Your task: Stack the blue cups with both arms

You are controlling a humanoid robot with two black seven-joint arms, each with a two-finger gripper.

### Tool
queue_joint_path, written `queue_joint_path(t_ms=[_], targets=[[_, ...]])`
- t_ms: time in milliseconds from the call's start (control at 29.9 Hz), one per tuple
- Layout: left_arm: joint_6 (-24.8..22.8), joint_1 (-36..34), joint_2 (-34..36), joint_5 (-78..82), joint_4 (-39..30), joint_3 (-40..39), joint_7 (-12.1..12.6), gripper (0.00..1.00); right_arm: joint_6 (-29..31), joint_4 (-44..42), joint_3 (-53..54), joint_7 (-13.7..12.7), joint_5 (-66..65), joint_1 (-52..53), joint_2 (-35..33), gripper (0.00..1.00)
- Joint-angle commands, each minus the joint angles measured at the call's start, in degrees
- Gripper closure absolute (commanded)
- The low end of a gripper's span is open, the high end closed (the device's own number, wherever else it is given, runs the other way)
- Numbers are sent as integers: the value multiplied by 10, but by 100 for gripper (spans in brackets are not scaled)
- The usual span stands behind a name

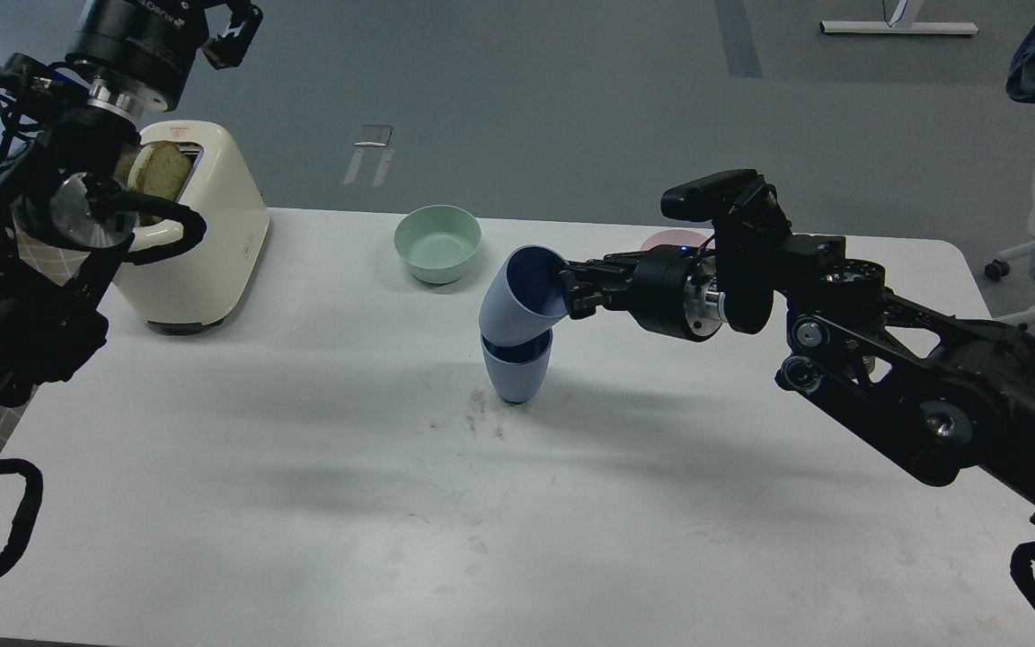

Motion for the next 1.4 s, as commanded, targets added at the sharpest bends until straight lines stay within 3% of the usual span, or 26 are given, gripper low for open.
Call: queue_joint_path(t_ms=[0,702,802,869,936,969,1370], targets=[[0,0,0,0,0,0,1,2,0,0,0,0,1,-6,0,91],[-1,0,-3,0,1,0,1,2,0,1,2,0,2,-10,3,74],[-1,0,-4,0,1,0,0,2,0,2,7,0,3,-8,3,67],[0,0,-4,0,1,0,0,2,0,2,16,0,4,-8,4,53],[-1,1,-4,-1,1,0,-1,2,0,-2,62,0,6,-10,15,9],[-1,1,-4,-1,1,0,-1,2,0,-3,75,0,6,-11,19,0],[3,10,-3,0,2,8,-3,2,0,-52,397,6,15,0,94,0]])
